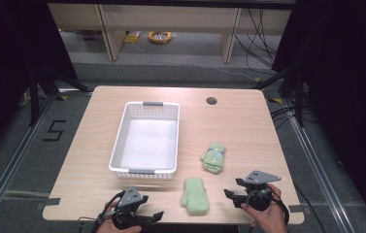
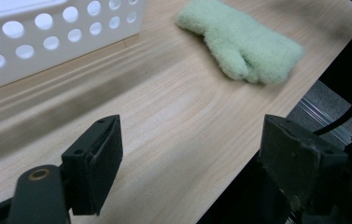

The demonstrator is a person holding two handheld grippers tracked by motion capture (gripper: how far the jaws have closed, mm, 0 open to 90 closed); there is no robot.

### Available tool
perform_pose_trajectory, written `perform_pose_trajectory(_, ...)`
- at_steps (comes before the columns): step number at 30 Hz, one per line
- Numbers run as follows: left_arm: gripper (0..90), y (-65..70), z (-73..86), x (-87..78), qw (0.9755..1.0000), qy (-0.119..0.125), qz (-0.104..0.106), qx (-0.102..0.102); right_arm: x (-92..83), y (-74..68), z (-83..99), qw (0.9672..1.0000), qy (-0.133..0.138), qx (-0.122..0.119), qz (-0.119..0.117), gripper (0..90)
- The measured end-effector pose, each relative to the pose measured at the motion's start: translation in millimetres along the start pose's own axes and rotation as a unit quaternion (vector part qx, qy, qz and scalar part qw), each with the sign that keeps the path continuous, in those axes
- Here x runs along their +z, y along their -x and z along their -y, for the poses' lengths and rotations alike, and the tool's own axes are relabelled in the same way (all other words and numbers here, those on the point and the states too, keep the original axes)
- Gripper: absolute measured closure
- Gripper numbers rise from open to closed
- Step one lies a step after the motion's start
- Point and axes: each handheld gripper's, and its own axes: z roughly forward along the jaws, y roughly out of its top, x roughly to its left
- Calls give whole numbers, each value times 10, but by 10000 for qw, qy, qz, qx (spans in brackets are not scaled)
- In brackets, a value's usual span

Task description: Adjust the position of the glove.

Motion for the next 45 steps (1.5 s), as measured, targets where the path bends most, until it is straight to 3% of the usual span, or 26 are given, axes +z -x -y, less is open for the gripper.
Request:
perform_pose_trajectory(4, 210, -11, 0, -2, 10000, -60, 45, 51, -8, -59, 1, 10000, 6, -69, -42, 400)
perform_pose_trajectory(6, 210, -6, 0, 2, 10000, -12, 37, 1, -11, -149, -21, 9996, 84, -134, -254, 409)
perform_pose_trajectory(8, 210, -6, 0, 2, 10000, -7, 32, -5, -22, -199, -22, 9997, 43, -35, -228, 409)
perform_pose_trajectory(9, 210, -6, 1, 2, 10000, -4, 27, -5, -1, -248, -32, 9990, 58, -267, -358, 417)
perform_pose_trajectory(11, 210, -5, 1, 2, 10000, -5, 33, -5, -3, -278, -28, 9992, 86, -210, -326, 420)
perform_pose_trajectory(13, 210, -6, 0, 2, 10000, -15, 34, -3, 27, -357, -32, 9982, 56, -220, -547, 435)
perform_pose_trajectory(16, 210, -7, 0, 3, 10000, -6, 30, -4, 35, -402, -41, 9980, 18, -259, -568, 443)
perform_pose_trajectory(17, 210, -9, -1, -1, 10000, -23, 11, 15, 34, -453, -39, 9984, -38, -70, -562, 445)
perform_pose_trajectory(20, 210, -11, -1, 1, 10000, -15, 15, 14, 71, -495, -55, 9980, 30, -123, -626, 459)
perform_pose_trajectory(21, 210, -10, -1, 0, 10000, -23, -9, 17, 68, -545, -59, 9979, -37, 47, -645, 464)
perform_pose_trajectory(22, 210, -13, 0, 5, 10000, 2, 17, 9, 88, -539, -65, 9980, 26, -111, -618, 474)
perform_pose_trajectory(24, 210, -13, -3, 2, 9999, -79, 23, -67, 124, -582, -81, 9978, -55, -148, -650, 491)
perform_pose_trajectory(25, 210, -14, -4, 0, 9999, -95, 24, -56, 188, -623, -89, 9977, -208, -50, -645, 509)
perform_pose_trajectory(27, 210, -25, -5, -8, 9999, -111, 23, 121, 237, -634, -96, 9979, -309, 35, -571, 522)
perform_pose_trajectory(29, 210, -24, -4, -3, 9999, -87, 24, 105, 258, -655, -97, 9976, -325, 170, -586, 527)
perform_pose_trajectory(30, 210, -11, -2, 9, 10000, -16, 27, -6, 276, -648, -109, 9975, -444, 96, -545, 533)
perform_pose_trajectory(31, 210, -12, -2, 12, 10000, -20, 32, -8, 316, -654, -100, 9981, -303, 125, -516, 536)
perform_pose_trajectory(32, 210, -21, -3, 4, 9999, -80, 31, 55, 338, -646, -107, 9973, -468, 175, -531, 557)
perform_pose_trajectory(33, 210, -10, -2, 13, 10000, -19, 33, -8, 357, -648, -103, 9967, -540, 240, -547, 562)
perform_pose_trajectory(35, 210, -9, -2, 15, 10000, -16, 38, -7, 388, -642, -98, 9968, -528, 172, -580, 572)
perform_pose_trajectory(36, 210, -10, -3, 15, 10000, -18, 40, -9, 412, -656, -90, 9958, -648, 228, -609, 586)
perform_pose_trajectory(38, 210, -9, -1, 16, 10000, -18, 25, -11, 456, -656, -73, 9961, -566, 181, -652, 615)
perform_pose_trajectory(39, 210, -10, -1, 17, 10000, -24, 30, -15, 458, -639, -71, 9961, -601, 36, -642, 632)
perform_pose_trajectory(41, 211, -8, -2, 21, 10000, -6, 35, -43, 451, -650, -73, 9952, -643, 67, -731, 674)
perform_pose_trajectory(45, 211, -15, -10, 32, 10000, -37, 35, -37, 434, -641, -83, 9941, -646, -216, -846, 786)
